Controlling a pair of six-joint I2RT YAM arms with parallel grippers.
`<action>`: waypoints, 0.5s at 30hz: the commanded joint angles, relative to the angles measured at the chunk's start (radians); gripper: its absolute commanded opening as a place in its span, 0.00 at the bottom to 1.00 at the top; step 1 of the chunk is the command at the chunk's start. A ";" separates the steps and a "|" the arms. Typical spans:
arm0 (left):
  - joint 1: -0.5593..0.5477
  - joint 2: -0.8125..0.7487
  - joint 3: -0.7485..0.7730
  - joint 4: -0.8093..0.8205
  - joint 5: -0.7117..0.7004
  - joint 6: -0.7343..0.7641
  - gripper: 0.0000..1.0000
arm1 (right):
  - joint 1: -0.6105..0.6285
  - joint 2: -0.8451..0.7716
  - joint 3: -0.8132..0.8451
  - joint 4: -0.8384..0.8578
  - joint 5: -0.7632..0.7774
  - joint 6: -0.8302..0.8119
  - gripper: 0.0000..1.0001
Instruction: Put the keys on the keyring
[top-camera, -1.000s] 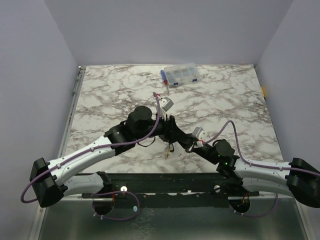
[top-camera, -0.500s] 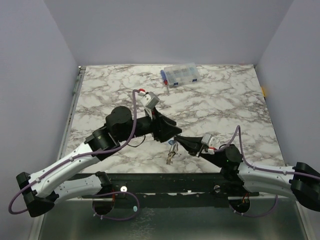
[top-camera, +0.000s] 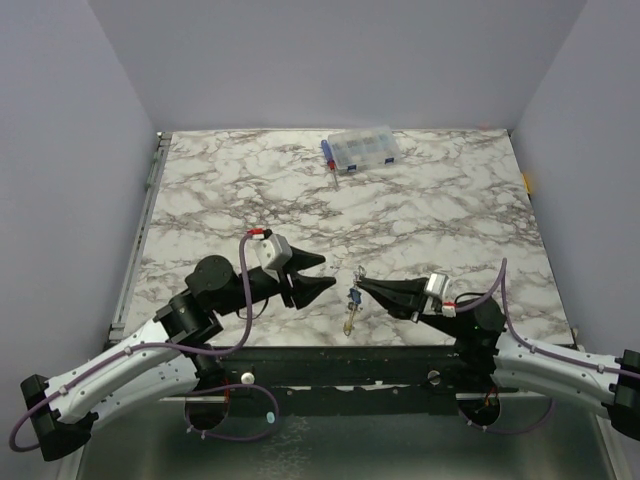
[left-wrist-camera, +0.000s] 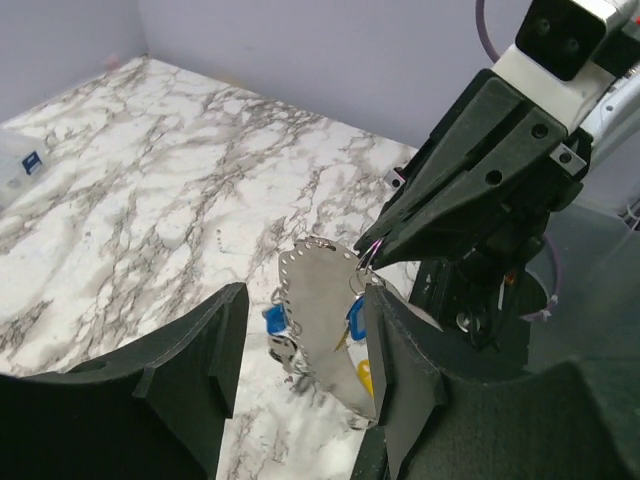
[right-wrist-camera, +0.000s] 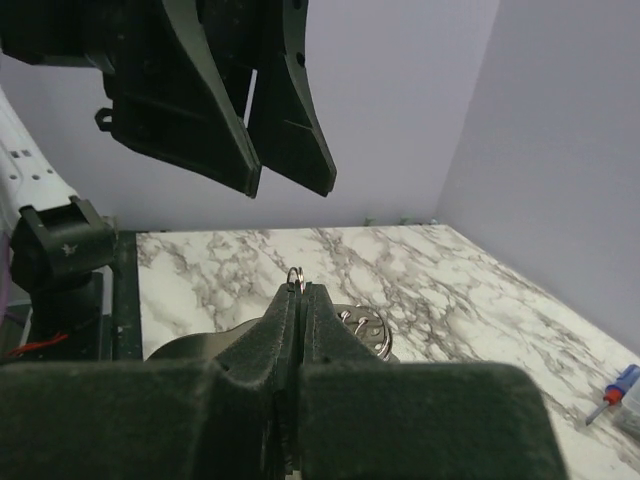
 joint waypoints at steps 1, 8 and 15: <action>-0.003 -0.029 -0.021 0.124 0.140 0.091 0.55 | 0.004 -0.089 0.054 -0.091 -0.073 0.059 0.00; -0.002 -0.037 -0.069 0.216 0.287 0.103 0.58 | 0.004 -0.186 0.096 -0.188 -0.108 0.111 0.00; -0.003 -0.006 -0.095 0.278 0.344 0.069 0.64 | 0.004 -0.214 0.133 -0.259 -0.130 0.123 0.00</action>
